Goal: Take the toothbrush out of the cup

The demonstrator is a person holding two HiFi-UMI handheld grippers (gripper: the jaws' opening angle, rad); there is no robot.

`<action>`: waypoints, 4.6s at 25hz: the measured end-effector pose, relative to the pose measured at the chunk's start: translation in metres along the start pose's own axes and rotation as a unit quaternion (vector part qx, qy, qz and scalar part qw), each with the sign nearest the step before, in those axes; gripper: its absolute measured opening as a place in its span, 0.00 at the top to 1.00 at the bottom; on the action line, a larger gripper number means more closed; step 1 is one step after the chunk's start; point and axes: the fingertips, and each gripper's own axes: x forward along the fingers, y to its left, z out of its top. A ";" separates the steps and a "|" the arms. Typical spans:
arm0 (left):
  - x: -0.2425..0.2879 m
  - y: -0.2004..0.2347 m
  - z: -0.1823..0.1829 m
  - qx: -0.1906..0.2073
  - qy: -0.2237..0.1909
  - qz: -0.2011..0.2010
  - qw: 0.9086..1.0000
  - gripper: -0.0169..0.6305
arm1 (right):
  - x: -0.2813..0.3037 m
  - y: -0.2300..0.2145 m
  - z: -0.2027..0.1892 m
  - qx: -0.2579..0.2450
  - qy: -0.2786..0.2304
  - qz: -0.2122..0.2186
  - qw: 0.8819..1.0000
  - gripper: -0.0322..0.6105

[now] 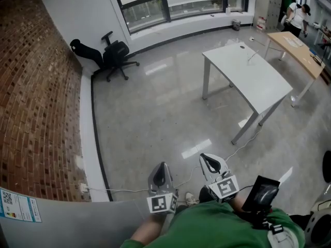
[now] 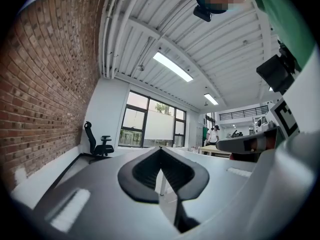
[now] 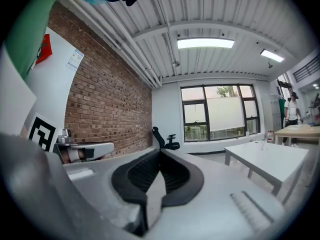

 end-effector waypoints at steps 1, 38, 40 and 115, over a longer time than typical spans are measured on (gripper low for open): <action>0.003 0.004 0.000 -0.004 -0.002 0.005 1.000 0.96 | 0.007 -0.001 0.001 -0.001 0.003 0.003 1.000 0.95; 0.294 0.069 0.008 0.033 -0.002 -0.006 0.999 0.96 | 0.256 -0.158 0.011 0.016 -0.007 0.016 1.000 0.95; 0.310 0.086 0.007 0.029 0.002 -0.011 0.999 0.96 | 0.279 -0.156 0.009 0.013 -0.004 0.011 1.000 0.95; 0.678 -0.106 -0.024 -0.022 0.059 -0.618 0.783 0.96 | 0.344 -0.397 0.027 0.069 -0.001 -0.572 0.817 0.95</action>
